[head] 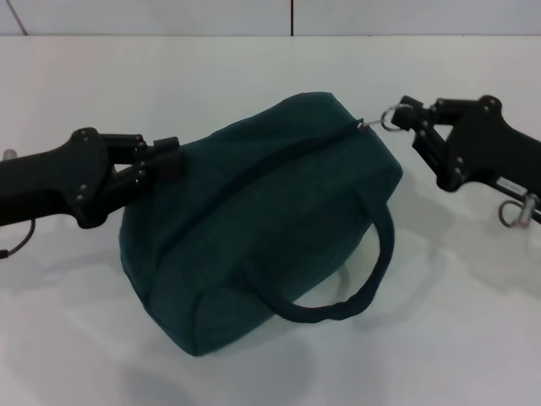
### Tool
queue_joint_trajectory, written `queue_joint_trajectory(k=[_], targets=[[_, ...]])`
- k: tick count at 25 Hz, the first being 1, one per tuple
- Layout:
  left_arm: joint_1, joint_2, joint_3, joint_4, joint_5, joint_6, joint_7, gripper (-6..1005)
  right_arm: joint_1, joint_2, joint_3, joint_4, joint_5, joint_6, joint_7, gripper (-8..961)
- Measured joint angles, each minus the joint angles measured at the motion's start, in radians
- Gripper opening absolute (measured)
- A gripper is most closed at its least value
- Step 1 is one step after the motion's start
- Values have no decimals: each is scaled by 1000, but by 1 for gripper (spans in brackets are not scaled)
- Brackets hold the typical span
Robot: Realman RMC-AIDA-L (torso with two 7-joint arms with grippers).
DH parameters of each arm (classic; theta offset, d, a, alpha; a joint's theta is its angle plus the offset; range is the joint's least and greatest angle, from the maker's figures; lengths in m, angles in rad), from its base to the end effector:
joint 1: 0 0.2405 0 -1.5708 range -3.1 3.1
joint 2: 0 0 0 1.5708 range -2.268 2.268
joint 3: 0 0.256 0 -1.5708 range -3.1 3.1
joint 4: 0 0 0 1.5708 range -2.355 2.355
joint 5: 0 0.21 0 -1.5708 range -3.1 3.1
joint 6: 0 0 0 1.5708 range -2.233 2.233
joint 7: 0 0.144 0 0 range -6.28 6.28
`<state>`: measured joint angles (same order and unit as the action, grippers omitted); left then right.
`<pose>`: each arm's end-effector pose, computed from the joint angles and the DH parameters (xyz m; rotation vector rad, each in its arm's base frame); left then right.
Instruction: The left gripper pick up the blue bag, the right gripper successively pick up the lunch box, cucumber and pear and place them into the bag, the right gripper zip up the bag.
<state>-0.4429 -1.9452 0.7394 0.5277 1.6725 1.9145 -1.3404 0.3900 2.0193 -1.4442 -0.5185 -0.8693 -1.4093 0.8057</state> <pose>-0.2626 0.2866 0.0565 -2.7182 -0.5430 -1.2152 0.2321 0.3196 -0.0134 -2.3645 0.1721 1.1248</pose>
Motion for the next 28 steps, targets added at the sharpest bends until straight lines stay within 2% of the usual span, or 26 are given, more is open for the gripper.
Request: queue_joint_trajectory(k=[6, 11, 20, 24, 26, 28], targets=[[-5, 19, -4, 0, -13, -4, -1, 67, -57, -2, -2, 5, 1, -48, 0, 17], [-17, 24, -4, 0, -15, -4, -11, 54, -54, -5, 10, 58, 9, -38, 1, 17], [-51, 5, -32, 4, -18, -16, -113, 58, -51, -1, -16, 75, -1, -88, 9, 19], [-83, -13, -46, 54, -7, -19, -137, 63, -51, 0, -21, 93, -2, -106, 7, 19], [-106, -25, -44, 92, 23, -35, -173, 267, -51, 1, -22, 103, -2, -118, 4, 19], [-139, -38, -44, 130, 81, -67, -233, 346, -54, 1, -22, 107, -2, -126, 3, 20]])
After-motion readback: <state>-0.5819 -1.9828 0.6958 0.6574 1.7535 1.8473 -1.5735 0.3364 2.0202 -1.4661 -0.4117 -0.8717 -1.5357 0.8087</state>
